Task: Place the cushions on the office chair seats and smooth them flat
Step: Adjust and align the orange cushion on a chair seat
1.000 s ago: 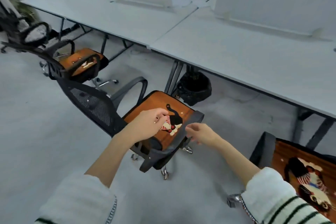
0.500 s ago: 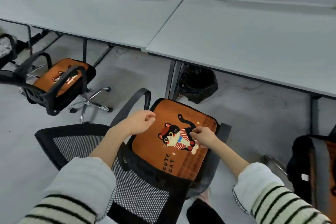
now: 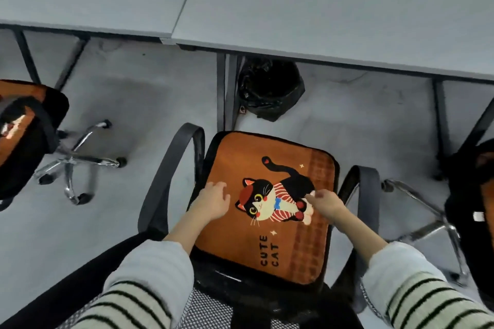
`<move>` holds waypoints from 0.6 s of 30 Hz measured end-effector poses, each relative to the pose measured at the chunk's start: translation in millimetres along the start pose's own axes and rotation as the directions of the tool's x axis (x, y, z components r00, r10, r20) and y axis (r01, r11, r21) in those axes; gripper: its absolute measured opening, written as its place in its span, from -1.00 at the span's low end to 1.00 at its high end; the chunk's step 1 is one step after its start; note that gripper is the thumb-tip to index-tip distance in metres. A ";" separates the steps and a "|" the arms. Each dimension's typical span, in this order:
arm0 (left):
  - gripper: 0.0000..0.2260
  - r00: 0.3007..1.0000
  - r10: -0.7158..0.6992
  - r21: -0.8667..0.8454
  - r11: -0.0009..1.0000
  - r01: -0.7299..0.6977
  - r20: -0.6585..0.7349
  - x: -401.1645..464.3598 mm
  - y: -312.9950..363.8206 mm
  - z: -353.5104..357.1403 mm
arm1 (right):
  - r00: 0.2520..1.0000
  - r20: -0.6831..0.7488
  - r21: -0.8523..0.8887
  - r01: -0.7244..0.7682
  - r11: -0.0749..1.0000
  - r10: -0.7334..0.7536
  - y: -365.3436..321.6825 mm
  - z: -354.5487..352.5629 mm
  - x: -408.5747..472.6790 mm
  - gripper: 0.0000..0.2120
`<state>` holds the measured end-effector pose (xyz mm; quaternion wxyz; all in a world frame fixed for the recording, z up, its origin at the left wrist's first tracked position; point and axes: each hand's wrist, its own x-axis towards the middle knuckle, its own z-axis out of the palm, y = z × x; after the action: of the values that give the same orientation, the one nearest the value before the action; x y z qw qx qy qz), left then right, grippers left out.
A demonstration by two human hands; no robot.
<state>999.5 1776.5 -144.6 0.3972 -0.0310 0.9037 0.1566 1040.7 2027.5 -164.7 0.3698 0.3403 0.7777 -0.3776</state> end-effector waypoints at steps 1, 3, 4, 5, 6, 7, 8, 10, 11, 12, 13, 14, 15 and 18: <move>-0.58 1.000 -0.016 0.001 1.000 0.016 0.018 16.5 -10.0 5.9 | 0.999 0.005 0.009 -0.046 0.999 0.046 4.5 7.1 11.3 -0.49; -0.58 0.998 -0.063 -0.053 0.997 0.064 0.027 49.0 -31.0 20.1 | 0.990 -0.004 -0.001 -0.138 0.990 0.138 15.8 21.8 34.9 -0.55; -0.59 0.997 -0.080 -0.083 0.993 0.081 0.007 59.1 -37.7 23.9 | 0.985 -0.010 -0.003 -0.171 0.985 0.171 20.3 25.5 41.1 -0.56; -0.60 0.996 -0.092 -0.102 0.991 0.090 -0.014 65.9 -42.8 26.5 | 0.980 -0.022 -0.007 -0.197 0.980 0.196 24.6 28.4 45.6 -0.56; -0.59 0.994 -0.107 -0.116 0.988 0.104 -0.021 76.2 -47.8 30.1 | 0.974 -0.041 -0.030 -0.224 0.974 0.223 27.4 31.6 53.1 -0.55; -0.55 0.992 -0.123 -0.118 0.986 0.121 -0.011 87.5 -53.0 34.7 | 0.968 -0.068 -0.060 -0.246 0.967 0.242 31.3 36.0 63.6 -0.55; -0.50 0.990 -0.138 -0.106 0.985 0.138 0.007 96.7 -56.8 37.6 | 0.963 -0.099 -0.084 -0.258 0.962 0.250 32.7 39.3 70.4 -0.54; -0.40 0.983 -0.169 -0.072 0.982 0.174 0.066 111.7 -63.9 43.0 | 0.952 -0.155 -0.100 -0.281 0.954 0.264 35.4 47.1 82.0 -0.49; -0.37 0.979 -0.186 -0.062 0.979 0.192 0.086 117.8 -66.0 45.6 | 0.945 -0.180 -0.098 -0.293 0.951 0.273 37.6 50.6 87.2 -0.46; -0.34 0.976 -0.197 -0.054 0.978 0.202 0.092 122.5 -68.0 47.1 | 0.932 -0.208 -0.070 -0.316 0.946 0.296 38.5 53.4 91.0 -0.44; -0.33 0.976 -0.201 -0.038 0.978 0.204 0.084 127.4 -70.4 51.1 | 0.913 -0.239 -0.020 -0.345 0.939 0.330 41.8 57.1 95.2 -0.42; -0.34 0.979 -0.199 -0.009 0.980 0.199 0.042 129.6 -71.7 52.0 | 0.891 -0.275 0.031 -0.367 0.930 0.361 42.5 58.6 96.5 -0.42; -0.36 0.981 -0.192 0.024 0.981 0.192 -0.005 131.3 -74.0 54.8 | 0.871 -0.305 0.073 -0.382 0.921 0.385 46.1 61.3 98.6 -0.42; -0.60 0.973 -0.187 0.035 0.980 0.194 -0.137 130.0 -80.7 54.8 | 0.830 -0.401 0.097 -0.384 0.918 0.389 45.7 63.2 96.2 -0.54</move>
<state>964.2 1725.7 -294.9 0.3499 -0.1183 0.9246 0.0933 1050.1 2020.6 -288.0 0.2639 0.5645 0.7506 -0.2198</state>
